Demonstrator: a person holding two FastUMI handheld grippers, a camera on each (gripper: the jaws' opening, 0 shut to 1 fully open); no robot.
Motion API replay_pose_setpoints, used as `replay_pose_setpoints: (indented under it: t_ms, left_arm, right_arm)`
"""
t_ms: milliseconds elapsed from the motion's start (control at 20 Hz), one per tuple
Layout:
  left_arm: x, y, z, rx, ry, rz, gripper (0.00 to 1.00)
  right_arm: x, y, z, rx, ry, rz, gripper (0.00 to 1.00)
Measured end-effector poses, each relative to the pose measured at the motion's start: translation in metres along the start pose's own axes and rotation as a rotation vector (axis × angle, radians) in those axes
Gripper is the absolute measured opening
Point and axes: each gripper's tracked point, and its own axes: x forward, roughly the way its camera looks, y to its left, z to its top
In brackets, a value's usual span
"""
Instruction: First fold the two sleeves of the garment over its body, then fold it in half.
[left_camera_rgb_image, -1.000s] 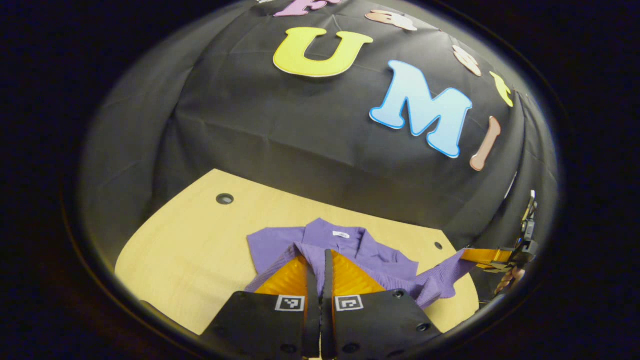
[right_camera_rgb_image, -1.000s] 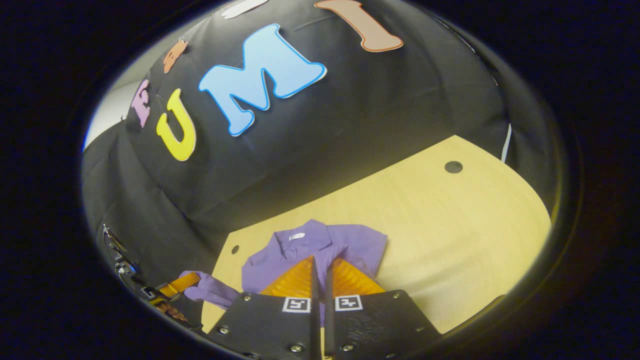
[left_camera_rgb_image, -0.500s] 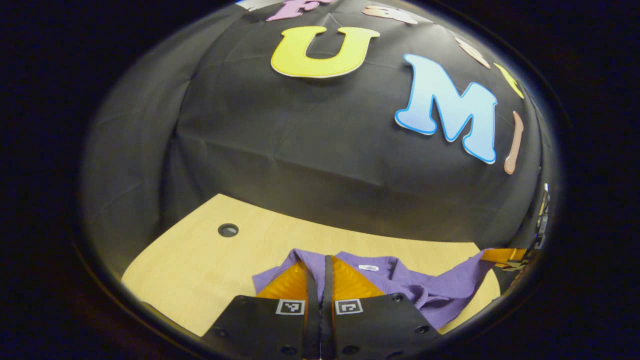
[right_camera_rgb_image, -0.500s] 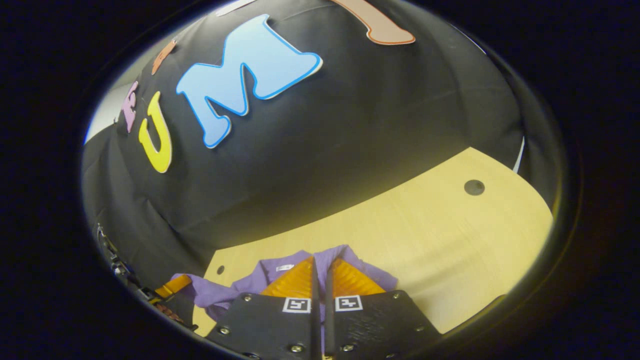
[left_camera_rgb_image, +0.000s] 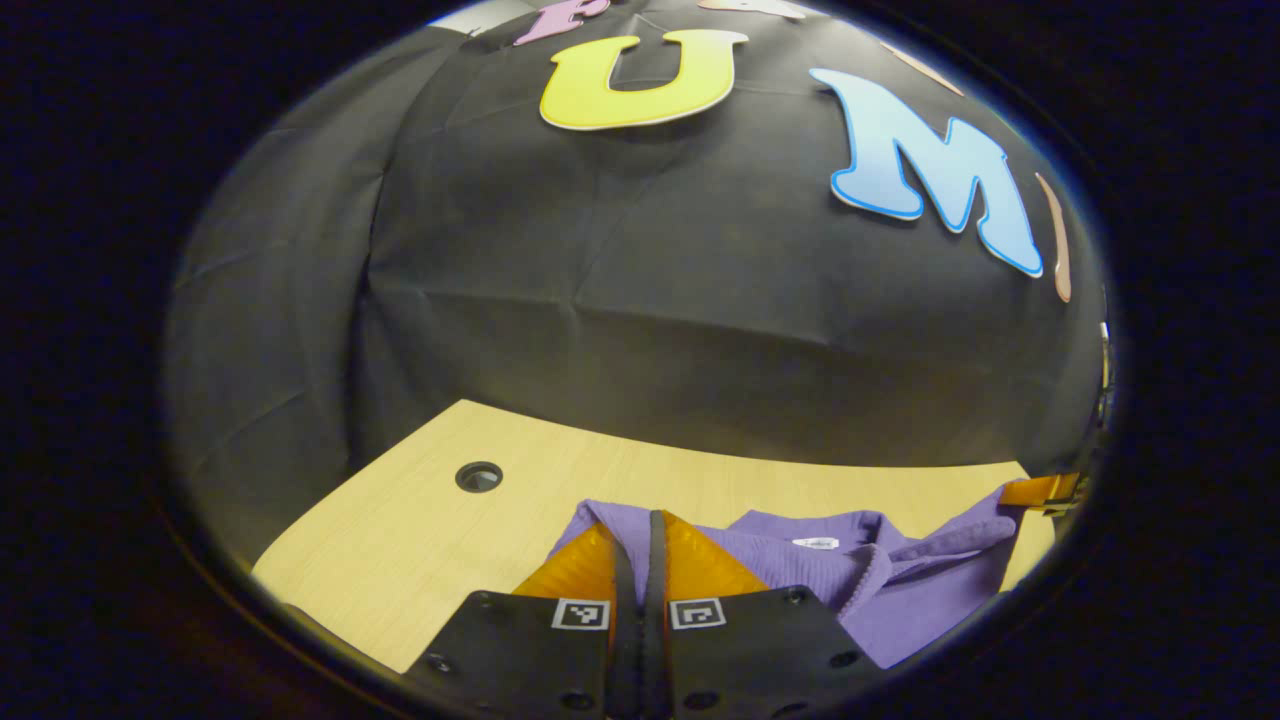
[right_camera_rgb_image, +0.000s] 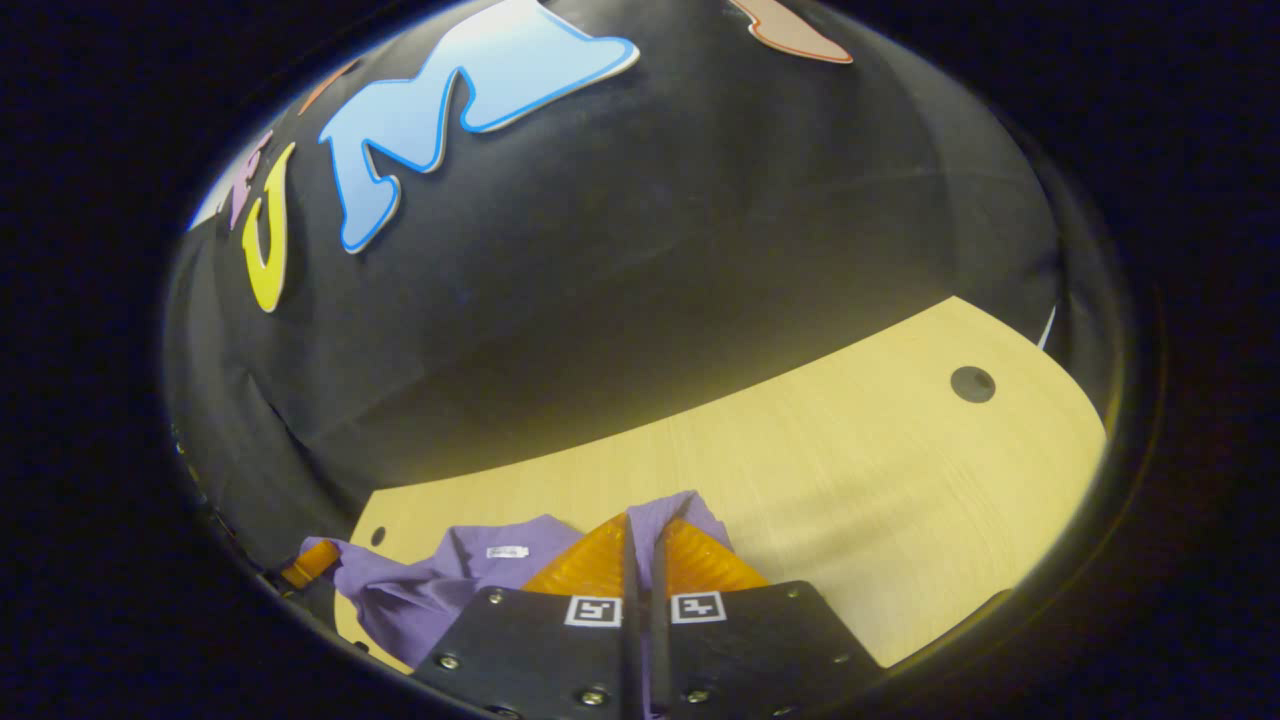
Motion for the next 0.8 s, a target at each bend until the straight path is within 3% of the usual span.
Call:
replay_pose_setpoints:
  t_ms: [250, 400, 500, 550, 600, 650, 800]
  left_arm:
    - [0.012, -0.008, -0.014, 0.067, 0.025, 0.018, 0.11]
    - [0.009, -0.011, -0.011, 0.069, 0.020, 0.010, 0.24]
    - [0.007, -0.015, -0.014, 0.062, 0.032, -0.008, 0.27]
    - [0.005, -0.016, -0.016, 0.055, 0.042, -0.020, 0.27]
    - [0.001, -0.019, -0.016, 0.049, 0.052, -0.030, 0.38]
    - [-0.002, -0.020, -0.015, 0.052, 0.052, -0.035, 0.48]
    - [-0.015, -0.021, -0.003, 0.061, 0.029, -0.046, 0.80]
  right_arm:
    - [0.009, -0.001, -0.011, -0.046, 0.028, -0.031, 0.05]
    - [0.005, 0.000, -0.012, -0.075, 0.031, -0.048, 0.09]
    - [-0.006, 0.004, -0.007, -0.096, 0.023, -0.054, 0.16]
    - [-0.011, 0.005, -0.004, -0.111, 0.017, -0.067, 0.23]
    - [-0.018, 0.009, -0.001, -0.123, 0.013, -0.062, 0.29]
    - [-0.025, 0.009, 0.000, -0.141, 0.011, -0.079, 0.52]
    - [-0.051, 0.021, 0.005, -0.178, -0.011, -0.084, 0.79]
